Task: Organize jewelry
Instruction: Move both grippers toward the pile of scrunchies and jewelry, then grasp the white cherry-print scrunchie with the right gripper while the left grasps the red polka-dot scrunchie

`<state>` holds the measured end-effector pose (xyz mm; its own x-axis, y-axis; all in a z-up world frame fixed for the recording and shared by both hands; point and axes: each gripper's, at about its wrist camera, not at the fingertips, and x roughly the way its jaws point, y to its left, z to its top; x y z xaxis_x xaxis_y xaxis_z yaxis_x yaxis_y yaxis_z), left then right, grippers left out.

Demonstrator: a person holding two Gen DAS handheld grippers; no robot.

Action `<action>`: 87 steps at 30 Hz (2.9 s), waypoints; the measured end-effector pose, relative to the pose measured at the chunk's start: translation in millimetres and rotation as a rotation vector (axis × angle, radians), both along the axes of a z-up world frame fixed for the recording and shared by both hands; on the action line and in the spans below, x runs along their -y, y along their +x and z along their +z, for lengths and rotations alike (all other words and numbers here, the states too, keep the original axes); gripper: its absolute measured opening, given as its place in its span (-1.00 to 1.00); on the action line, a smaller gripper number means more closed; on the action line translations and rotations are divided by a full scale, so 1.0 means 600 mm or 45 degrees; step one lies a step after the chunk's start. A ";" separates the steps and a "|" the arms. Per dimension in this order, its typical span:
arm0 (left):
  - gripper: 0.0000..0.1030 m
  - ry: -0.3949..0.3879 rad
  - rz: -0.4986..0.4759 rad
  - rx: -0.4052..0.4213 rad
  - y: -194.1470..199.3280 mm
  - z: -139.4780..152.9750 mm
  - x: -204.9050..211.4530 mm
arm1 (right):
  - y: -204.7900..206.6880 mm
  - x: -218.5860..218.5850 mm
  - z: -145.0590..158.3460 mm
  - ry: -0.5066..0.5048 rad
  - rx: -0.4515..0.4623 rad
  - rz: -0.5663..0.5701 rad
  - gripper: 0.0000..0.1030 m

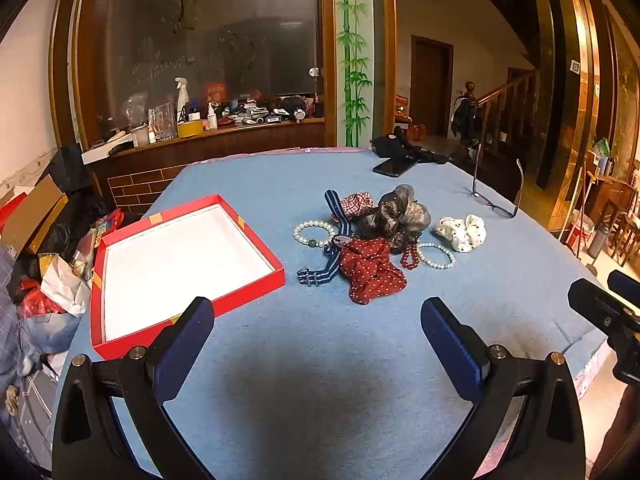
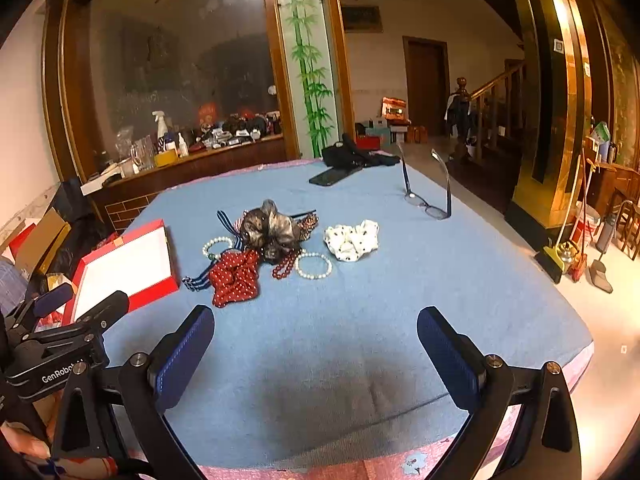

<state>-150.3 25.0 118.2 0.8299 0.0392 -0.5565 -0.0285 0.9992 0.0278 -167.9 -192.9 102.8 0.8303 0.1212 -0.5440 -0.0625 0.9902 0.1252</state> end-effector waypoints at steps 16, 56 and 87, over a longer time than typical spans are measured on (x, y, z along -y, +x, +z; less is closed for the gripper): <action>0.99 0.028 0.018 -0.113 0.037 -0.044 -0.013 | 0.039 -0.010 -0.027 0.006 -0.089 0.003 1.00; 0.99 -0.125 -0.065 -0.357 0.204 -0.076 -0.025 | 0.240 0.087 -0.041 0.233 -0.233 -0.071 0.95; -0.73 -0.139 -0.141 -0.323 0.302 -0.143 0.026 | 0.396 0.047 -0.125 0.105 -0.200 -0.071 -0.64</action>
